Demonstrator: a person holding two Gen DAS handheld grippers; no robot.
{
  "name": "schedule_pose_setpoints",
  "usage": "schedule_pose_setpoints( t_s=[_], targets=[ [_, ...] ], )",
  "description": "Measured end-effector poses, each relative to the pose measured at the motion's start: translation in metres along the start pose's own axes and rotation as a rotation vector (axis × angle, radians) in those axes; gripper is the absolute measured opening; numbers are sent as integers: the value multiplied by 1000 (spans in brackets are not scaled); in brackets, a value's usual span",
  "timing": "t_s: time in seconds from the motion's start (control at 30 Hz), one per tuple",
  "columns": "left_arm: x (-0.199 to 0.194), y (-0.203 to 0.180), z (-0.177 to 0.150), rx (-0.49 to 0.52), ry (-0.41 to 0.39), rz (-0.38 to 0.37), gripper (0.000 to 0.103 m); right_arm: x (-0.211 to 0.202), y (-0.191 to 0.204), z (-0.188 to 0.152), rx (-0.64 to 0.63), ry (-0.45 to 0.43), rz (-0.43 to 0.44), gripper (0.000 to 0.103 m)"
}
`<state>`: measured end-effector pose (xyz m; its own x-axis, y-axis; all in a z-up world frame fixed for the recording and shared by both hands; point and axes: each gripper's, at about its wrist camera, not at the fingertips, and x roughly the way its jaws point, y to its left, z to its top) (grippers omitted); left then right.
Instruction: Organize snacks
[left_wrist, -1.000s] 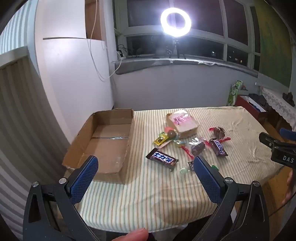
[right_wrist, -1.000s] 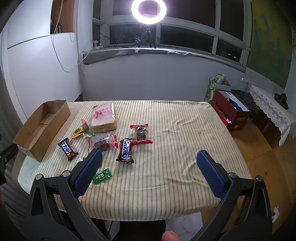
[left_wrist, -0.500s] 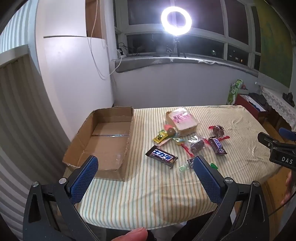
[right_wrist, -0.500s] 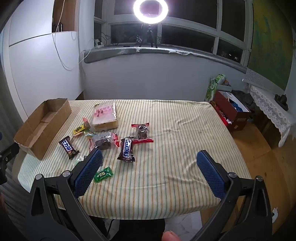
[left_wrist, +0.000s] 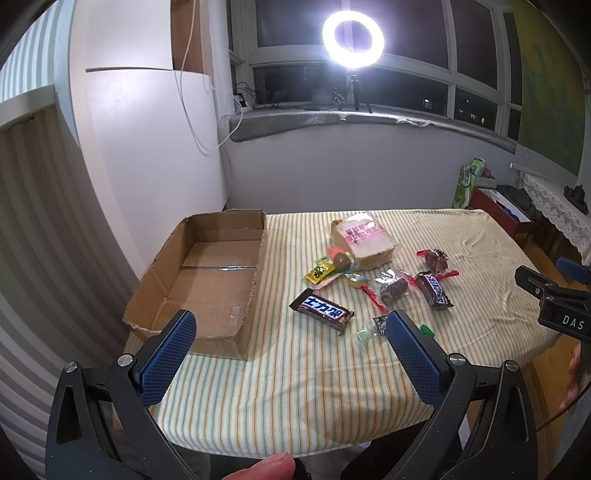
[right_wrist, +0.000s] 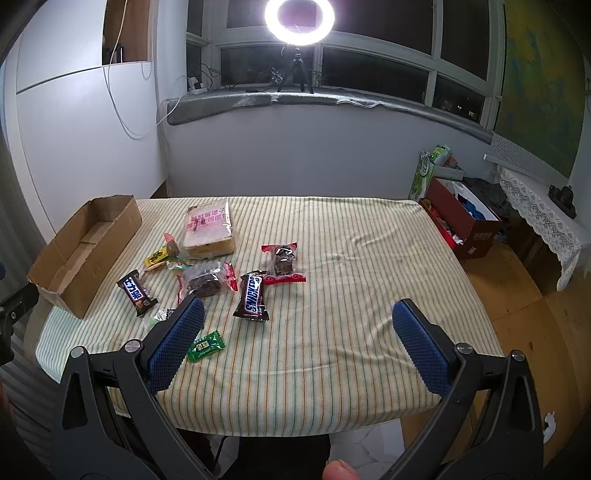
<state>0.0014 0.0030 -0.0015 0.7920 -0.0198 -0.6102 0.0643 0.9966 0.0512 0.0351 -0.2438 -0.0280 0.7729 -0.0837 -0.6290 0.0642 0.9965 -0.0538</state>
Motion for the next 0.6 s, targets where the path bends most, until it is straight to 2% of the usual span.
schedule_pose_setpoints(
  t_s=[0.6],
  targets=[
    [-2,-1,-1,-3,1,-5,102,-2,-1,1,2,-4,-3,103]
  ],
)
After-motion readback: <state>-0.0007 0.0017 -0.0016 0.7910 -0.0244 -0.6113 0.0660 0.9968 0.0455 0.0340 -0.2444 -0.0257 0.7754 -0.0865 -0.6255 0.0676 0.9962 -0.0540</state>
